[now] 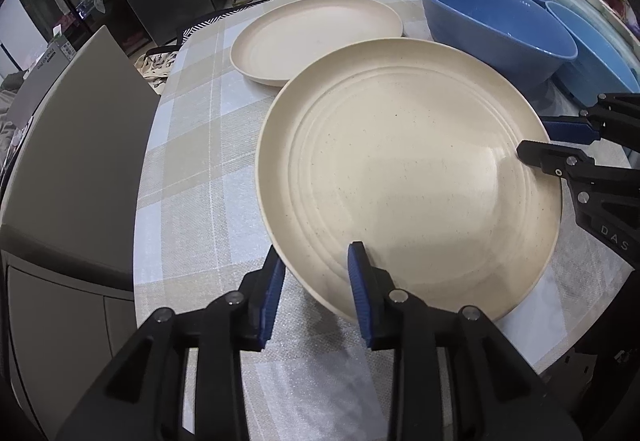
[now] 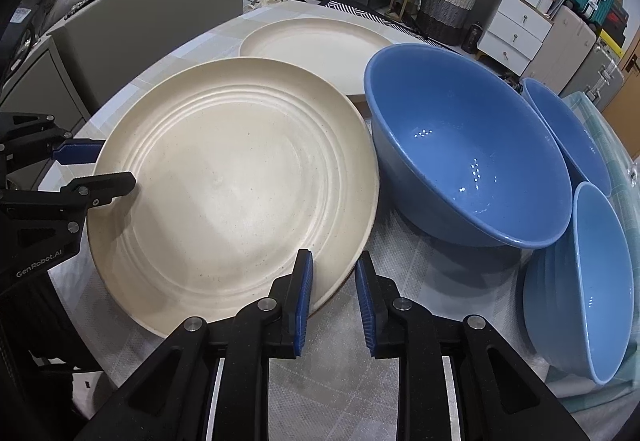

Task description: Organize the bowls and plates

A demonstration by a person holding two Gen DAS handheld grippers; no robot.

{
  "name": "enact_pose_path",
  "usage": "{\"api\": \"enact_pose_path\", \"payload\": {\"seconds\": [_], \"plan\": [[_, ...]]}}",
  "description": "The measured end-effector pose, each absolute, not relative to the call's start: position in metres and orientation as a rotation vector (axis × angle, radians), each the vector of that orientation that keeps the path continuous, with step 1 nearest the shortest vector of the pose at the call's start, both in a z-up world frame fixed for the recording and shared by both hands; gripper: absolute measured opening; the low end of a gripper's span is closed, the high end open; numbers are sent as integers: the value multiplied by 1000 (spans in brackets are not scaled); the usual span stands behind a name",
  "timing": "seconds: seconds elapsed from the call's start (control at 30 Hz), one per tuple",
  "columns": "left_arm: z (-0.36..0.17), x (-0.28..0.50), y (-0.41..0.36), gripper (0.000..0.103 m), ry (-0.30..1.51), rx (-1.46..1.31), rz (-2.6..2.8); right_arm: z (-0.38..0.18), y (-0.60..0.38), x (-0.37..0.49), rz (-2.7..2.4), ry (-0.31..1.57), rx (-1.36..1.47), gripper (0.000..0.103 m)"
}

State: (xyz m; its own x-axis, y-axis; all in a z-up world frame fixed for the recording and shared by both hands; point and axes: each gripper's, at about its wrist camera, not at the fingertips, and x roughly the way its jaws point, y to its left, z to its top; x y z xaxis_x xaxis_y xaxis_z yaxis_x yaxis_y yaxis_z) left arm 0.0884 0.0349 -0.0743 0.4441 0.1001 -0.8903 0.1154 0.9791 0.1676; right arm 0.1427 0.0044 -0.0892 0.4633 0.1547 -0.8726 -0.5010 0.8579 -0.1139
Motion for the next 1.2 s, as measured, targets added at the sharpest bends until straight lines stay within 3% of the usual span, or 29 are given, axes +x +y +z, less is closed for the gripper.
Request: {"api": "enact_pose_path", "payload": {"seconds": [0.4, 0.6, 0.7, 0.8, 0.93, 0.97, 1.13, 1.2], "plan": [[-77, 90, 34, 37, 1140, 220, -17, -97, 7, 152, 409, 1039, -379, 24], [-74, 89, 34, 47, 1133, 200, -37, -96, 3, 155, 415, 1044, -361, 26], [-70, 89, 37, 53, 1113, 182, -33, -93, 2, 154, 419, 1037, -354, 34], [-64, 88, 43, 56, 1092, 153, -17, -84, 1, 153, 430, 1010, -336, 50], [-52, 85, 56, 82, 1051, 97, 12, -68, 2, 152, 451, 976, -304, 71], [-47, 84, 59, 84, 1033, 82, 18, -62, 3, 151, 465, 961, -288, 79], [-28, 79, 74, 99, 957, 5, 40, -42, 10, 144, 515, 889, -261, 87], [-22, 78, 80, 99, 930, -18, 53, -32, 12, 139, 527, 839, -256, 92]]}}
